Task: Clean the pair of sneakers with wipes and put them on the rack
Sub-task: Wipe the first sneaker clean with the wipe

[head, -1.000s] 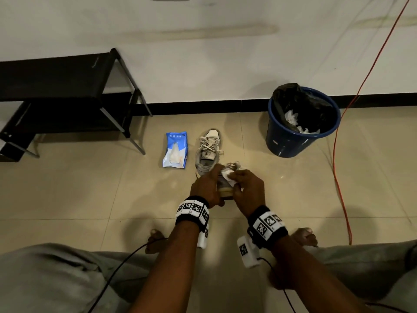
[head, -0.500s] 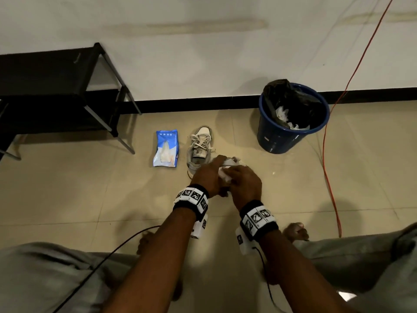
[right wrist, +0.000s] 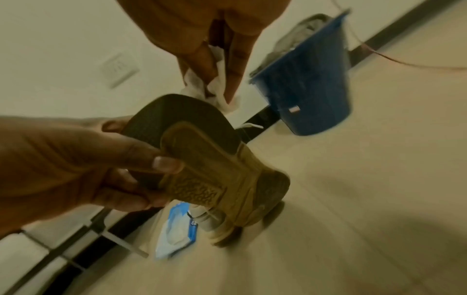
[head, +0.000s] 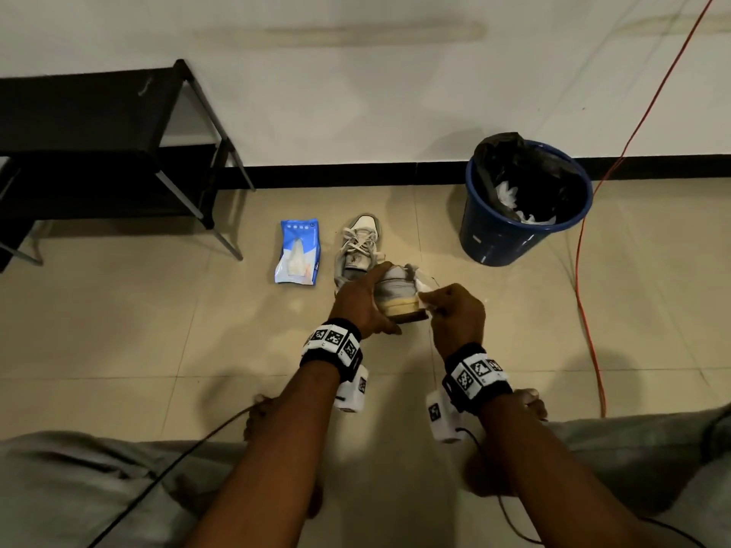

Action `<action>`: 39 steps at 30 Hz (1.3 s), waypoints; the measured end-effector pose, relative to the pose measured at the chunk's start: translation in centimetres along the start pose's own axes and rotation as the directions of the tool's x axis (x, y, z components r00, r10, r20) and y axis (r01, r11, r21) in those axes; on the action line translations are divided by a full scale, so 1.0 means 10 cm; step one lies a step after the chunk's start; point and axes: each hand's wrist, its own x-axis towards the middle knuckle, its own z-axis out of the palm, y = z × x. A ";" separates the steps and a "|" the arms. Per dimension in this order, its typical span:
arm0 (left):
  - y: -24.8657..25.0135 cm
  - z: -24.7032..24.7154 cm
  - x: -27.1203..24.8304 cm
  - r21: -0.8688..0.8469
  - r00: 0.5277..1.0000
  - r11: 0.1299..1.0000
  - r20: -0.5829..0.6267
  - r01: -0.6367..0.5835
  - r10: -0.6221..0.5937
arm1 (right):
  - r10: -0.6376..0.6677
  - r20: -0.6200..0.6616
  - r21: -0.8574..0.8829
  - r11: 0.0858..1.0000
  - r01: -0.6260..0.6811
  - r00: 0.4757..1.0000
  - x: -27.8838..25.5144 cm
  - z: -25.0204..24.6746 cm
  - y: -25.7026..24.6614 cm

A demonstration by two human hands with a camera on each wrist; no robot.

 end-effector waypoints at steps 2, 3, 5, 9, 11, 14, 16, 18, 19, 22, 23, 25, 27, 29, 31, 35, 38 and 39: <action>0.00 -0.04 0.02 -0.012 1.000 1.000 -0.001 0.027 -0.027 | -0.005 -0.019 0.012 1.000 0.006 1.000 0.00 -0.02 -0.03; -0.02 -0.05 0.04 -0.019 0.999 0.999 0.001 0.041 -0.041 | -0.057 -0.007 0.009 0.998 0.057 0.998 -0.01 -0.01 -0.04; -0.05 -0.04 0.05 -0.063 0.997 0.995 -0.006 0.072 -0.073 | -0.011 -0.032 0.086 0.996 0.014 0.999 0.00 0.00 -0.06; -0.03 -0.07 0.09 -0.116 0.997 0.990 -0.002 0.082 -0.083 | -0.045 -0.089 0.112 0.992 0.055 0.995 -0.03 0.02 -0.10; -0.03 -0.06 0.11 -0.169 0.995 0.981 0.008 0.096 -0.096 | -0.046 -0.099 0.138 0.989 0.060 0.994 -0.01 0.03 -0.11; 0.00 -0.02 0.13 -0.227 0.997 0.971 -0.019 0.075 -0.081 | -0.066 -0.106 0.119 0.990 0.079 0.992 0.01 0.00 -0.19; 0.06 -0.02 0.14 -0.229 0.995 0.970 -0.032 0.081 -0.091 | -0.220 -0.058 0.059 0.973 0.223 0.974 0.03 0.02 -0.20; 0.11 0.02 0.13 -0.227 0.997 0.972 -0.034 0.060 -0.069 | -0.065 -0.127 0.131 0.988 0.082 0.990 0.04 0.03 -0.21; 0.12 0.03 0.14 -0.206 0.998 0.978 -0.038 0.037 -0.046 | -0.010 -0.174 0.158 0.987 0.038 0.985 0.05 0.02 -0.21; 0.14 0.02 0.12 -0.182 0.998 0.982 -0.034 0.046 -0.052 | -0.268 -0.041 0.041 0.962 0.270 0.963 -0.02 0.03 -0.32; 0.13 0.02 0.12 -0.186 0.996 0.980 -0.041 0.067 -0.076 | -0.282 -0.035 0.019 0.959 0.282 0.959 0.00 0.03 -0.27; 0.14 0.06 0.14 -0.159 0.998 0.986 -0.006 0.054 -0.055 | -0.047 -0.169 0.081 0.995 0.061 0.985 0.07 -0.01 -0.14; 0.14 0.00 0.10 -0.145 0.997 0.986 0.024 0.077 -0.075 | 0.035 -0.173 0.125 0.992 -0.014 0.984 0.12 0.00 -0.07; 0.09 -0.03 0.09 -0.113 0.999 0.992 0.013 0.052 -0.051 | -0.111 -0.049 0.059 0.992 0.114 0.993 0.03 0.01 -0.14; 0.09 -0.07 0.07 -0.034 1.000 0.999 0.002 0.019 -0.019 | -0.104 -0.067 0.138 0.984 0.113 0.992 0.05 0.02 -0.10; 0.09 0.04 0.00 0.034 0.996 0.999 0.088 0.027 -0.030 | 0.263 -0.096 0.357 0.909 -0.214 0.960 0.12 0.05 0.06; 0.01 0.13 -0.04 -0.006 0.990 0.999 0.137 0.041 -0.040 | 0.309 -0.051 0.454 0.854 -0.253 0.950 -0.07 0.10 -0.01; -0.01 0.13 -0.06 -0.038 0.989 0.998 0.141 0.059 -0.053 | 0.300 -0.046 0.462 0.852 -0.246 0.953 -0.11 0.12 -0.04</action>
